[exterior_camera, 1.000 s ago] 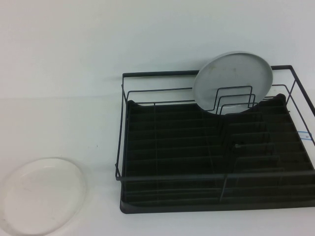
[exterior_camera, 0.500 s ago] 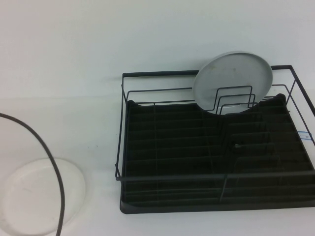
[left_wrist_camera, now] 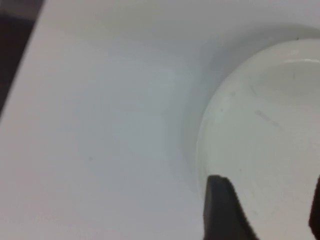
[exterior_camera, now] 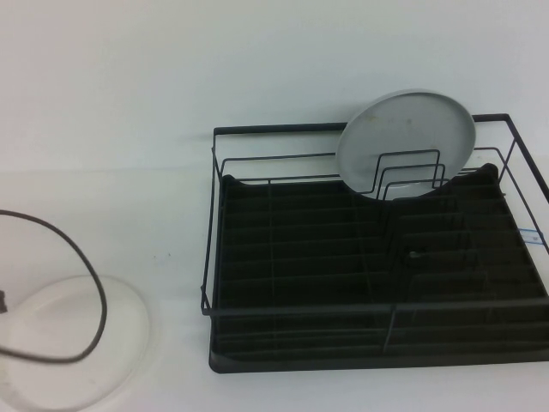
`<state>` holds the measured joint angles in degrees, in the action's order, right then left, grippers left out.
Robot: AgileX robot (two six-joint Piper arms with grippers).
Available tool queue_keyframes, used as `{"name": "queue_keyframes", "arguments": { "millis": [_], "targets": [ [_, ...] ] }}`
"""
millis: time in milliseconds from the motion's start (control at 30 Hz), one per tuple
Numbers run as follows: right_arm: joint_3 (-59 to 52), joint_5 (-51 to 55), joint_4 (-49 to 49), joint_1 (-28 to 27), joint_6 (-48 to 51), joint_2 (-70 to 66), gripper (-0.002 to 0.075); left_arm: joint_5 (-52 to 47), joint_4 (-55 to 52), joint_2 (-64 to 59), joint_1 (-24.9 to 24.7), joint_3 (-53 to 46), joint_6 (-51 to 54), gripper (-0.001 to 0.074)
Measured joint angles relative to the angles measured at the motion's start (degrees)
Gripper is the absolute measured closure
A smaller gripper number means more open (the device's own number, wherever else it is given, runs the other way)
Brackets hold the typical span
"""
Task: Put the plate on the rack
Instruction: Pick up the plate from the table
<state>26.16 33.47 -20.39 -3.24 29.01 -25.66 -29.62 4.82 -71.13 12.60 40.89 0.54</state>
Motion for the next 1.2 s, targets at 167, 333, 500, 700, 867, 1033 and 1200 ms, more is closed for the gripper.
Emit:
{"name": "queue_keyframes", "arguments": {
  "millis": [167, 333, 500, 700, 867, 1033, 1200],
  "targets": [
    [0.00, 0.77, -1.42, 0.00, 0.20, -0.46, 0.0708, -1.22, 2.20, -8.88, 0.25, 4.65, 2.54, 0.0408],
    [0.00, 1.28, -1.79, 0.00, 0.78, -0.54, 0.0708, -2.18, 2.29, -16.12, 0.25, 9.70, 3.44, 0.0412],
    [0.00, 1.93, -2.93, 0.00, 0.92, -0.54, 0.0708, -2.18, 2.43, -22.28, 0.25, 12.69, 3.98, 0.0412],
    [0.00, 3.01, -3.60, 0.00, 0.92, -0.54, 0.0708, -0.66, 2.43, -26.78, 0.25, 13.38, 4.20, 0.0421],
    [0.00, 3.25, -3.71, 0.00, 0.92, -0.54, 0.0708, 0.01, 1.72, -29.37, 0.25, 13.38, 4.43, 0.0422],
    [0.00, 3.52, -3.80, 0.00, 0.92, -0.54, 0.0708, 0.43, 1.72, -31.17, 0.25, 13.38, 4.43, 0.0423],
    [0.00, 3.54, -4.19, 0.00, 0.92, -0.54, 0.0708, 0.82, 1.84, -32.32, 0.25, 13.57, 4.43, 0.0465]
  ]
}}
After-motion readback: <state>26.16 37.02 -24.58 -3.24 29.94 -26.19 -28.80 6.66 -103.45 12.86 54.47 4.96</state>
